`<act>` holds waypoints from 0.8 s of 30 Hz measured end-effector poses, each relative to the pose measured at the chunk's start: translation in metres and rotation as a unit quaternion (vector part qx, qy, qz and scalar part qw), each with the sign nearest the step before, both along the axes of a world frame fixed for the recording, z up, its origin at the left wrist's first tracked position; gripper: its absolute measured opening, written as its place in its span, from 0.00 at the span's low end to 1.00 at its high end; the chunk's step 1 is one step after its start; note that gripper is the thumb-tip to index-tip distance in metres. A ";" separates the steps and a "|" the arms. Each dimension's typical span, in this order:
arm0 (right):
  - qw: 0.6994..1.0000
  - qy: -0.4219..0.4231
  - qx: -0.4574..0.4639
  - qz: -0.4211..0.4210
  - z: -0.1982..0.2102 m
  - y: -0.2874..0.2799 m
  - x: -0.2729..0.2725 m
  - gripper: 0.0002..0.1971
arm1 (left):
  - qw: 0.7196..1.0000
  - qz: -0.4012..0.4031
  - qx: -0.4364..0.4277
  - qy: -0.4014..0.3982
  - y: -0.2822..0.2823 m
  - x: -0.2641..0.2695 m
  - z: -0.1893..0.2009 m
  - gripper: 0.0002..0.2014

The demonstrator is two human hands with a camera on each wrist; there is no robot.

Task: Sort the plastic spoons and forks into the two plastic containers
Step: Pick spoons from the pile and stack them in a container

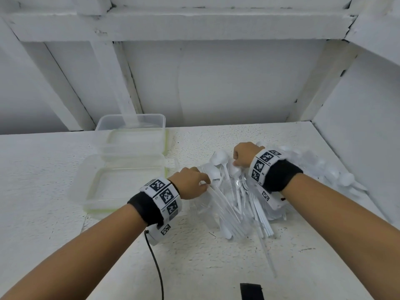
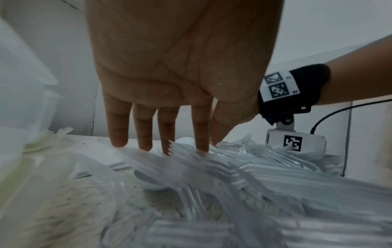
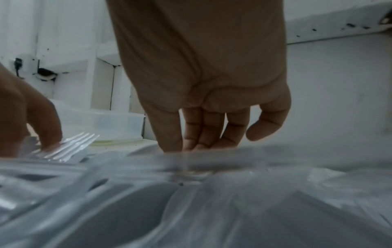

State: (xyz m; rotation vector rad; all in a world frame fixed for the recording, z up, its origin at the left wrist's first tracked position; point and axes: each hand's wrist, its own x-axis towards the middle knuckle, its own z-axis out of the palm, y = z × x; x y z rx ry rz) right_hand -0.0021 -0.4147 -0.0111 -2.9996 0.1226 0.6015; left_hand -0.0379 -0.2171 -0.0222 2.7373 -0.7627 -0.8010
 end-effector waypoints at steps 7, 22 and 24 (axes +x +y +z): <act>0.984 -0.108 0.131 -0.053 0.014 -0.019 -0.005 0.07 | 0.995 0.057 -0.060 -0.047 -0.007 0.018 0.022 0.18; 0.781 -0.438 0.410 -0.174 0.059 -0.032 -0.044 0.11 | 0.998 0.050 -0.018 -0.027 -0.111 0.057 -0.001 0.19; 0.769 -0.431 0.431 -0.190 0.057 -0.034 -0.045 0.12 | 0.998 0.058 -0.029 -0.025 -0.115 0.055 -0.005 0.21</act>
